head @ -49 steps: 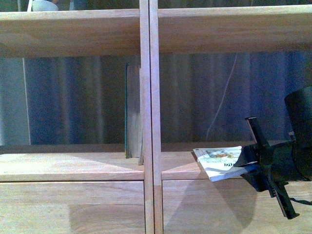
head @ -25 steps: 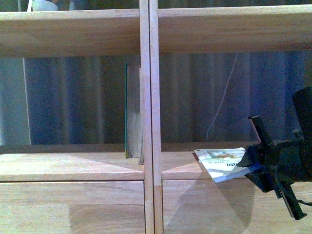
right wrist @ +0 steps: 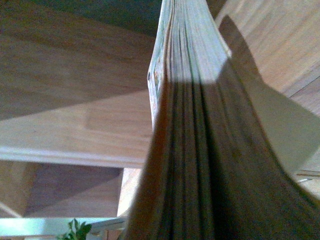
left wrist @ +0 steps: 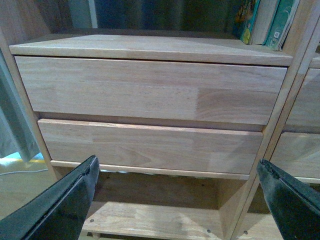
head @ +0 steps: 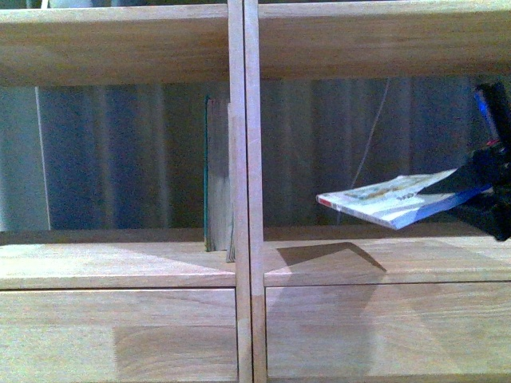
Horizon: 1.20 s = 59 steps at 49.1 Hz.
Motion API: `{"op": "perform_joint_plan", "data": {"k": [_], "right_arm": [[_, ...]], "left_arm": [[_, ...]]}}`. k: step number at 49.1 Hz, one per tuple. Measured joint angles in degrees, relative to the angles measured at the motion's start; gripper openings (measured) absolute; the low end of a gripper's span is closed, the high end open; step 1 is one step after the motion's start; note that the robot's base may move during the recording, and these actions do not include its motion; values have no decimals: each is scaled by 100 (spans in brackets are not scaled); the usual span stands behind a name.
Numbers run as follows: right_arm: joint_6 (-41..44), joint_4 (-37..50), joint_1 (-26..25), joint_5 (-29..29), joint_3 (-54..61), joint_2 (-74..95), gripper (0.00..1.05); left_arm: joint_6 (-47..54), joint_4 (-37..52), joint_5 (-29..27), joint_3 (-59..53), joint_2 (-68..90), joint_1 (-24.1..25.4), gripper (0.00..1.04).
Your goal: Organize books on shelf
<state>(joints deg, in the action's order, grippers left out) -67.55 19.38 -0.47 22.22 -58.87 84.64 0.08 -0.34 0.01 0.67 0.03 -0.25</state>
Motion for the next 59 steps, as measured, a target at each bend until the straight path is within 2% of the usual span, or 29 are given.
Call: {"op": "perform_joint_plan", "data": {"k": [15, 23, 29, 39, 50, 59], "right_arm": [[402, -138, -83, 1095, 446, -1342, 7], [398, 181, -7, 1545, 627, -1773, 7], [398, 306, 175, 1523, 629, -1838, 7], [428, 380, 774, 1329, 492, -1585, 7], [684, 367, 1488, 1058, -208, -979, 7], [920, 260, 1810, 922, -774, -608, 7]], "left_arm": [[0, 0, -2, 0, 0, 0, 97], [0, 0, 0, 0, 0, 0, 97], [0, 0, -2, 0, 0, 0, 97], [0, 0, 0, 0, 0, 0, 97], [0, 0, -2, 0, 0, 0, 97], [0, 0, 0, 0, 0, 0, 97]]}}
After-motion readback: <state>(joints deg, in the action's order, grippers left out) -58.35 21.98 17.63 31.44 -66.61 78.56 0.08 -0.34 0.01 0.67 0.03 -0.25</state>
